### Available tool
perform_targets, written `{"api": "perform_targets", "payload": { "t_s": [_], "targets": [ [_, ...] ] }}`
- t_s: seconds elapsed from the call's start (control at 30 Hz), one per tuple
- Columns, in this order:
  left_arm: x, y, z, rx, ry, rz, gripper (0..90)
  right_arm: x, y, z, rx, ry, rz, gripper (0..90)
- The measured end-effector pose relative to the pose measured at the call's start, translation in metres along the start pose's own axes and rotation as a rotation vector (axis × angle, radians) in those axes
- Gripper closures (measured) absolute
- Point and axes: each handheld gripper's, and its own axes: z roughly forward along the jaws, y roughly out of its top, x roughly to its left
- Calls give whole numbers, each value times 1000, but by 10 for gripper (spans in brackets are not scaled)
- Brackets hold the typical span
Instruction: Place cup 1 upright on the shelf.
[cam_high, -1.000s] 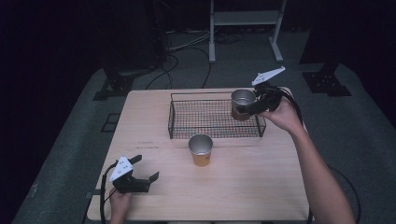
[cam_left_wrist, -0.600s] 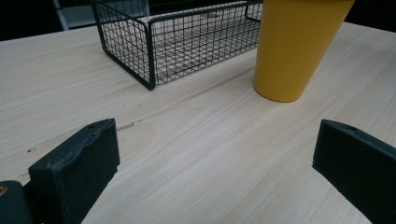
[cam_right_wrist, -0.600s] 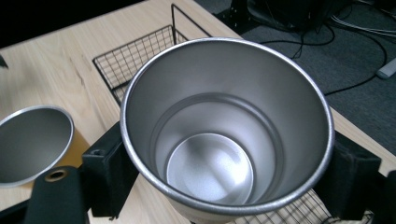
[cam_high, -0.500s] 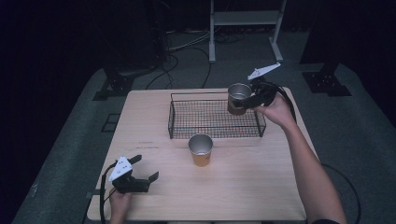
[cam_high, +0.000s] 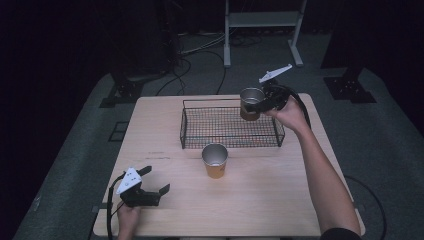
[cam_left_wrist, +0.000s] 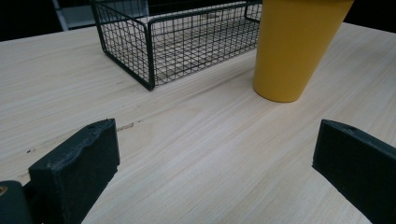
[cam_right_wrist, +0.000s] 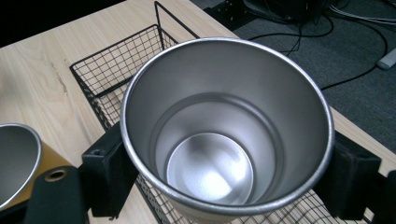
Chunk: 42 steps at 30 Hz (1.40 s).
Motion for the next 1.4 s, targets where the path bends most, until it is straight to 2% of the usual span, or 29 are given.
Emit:
{"api": "perform_targets", "payload": {
  "t_s": [0.4,0.6,0.77,1.2,1.3,1.4],
  "targets": [
    [0,0,-1,-2,-4,4,0,-4,-4,23,22,4,19,178],
    [0,0,0,-5,-3,2,0,-10,-11,34,32,2,68,178],
    [-1,0,-1,-7,-6,4,0,-12,-16,43,59,-9,80,178],
    [-1,0,-1,-7,-7,7,0,-19,-36,55,64,-40,135,178],
    [-1,0,-1,-7,-7,7,0,-20,-43,60,88,-53,142,178],
    [-1,0,-1,-8,-8,7,0,-21,-46,64,119,-47,148,178]
  ]
}}
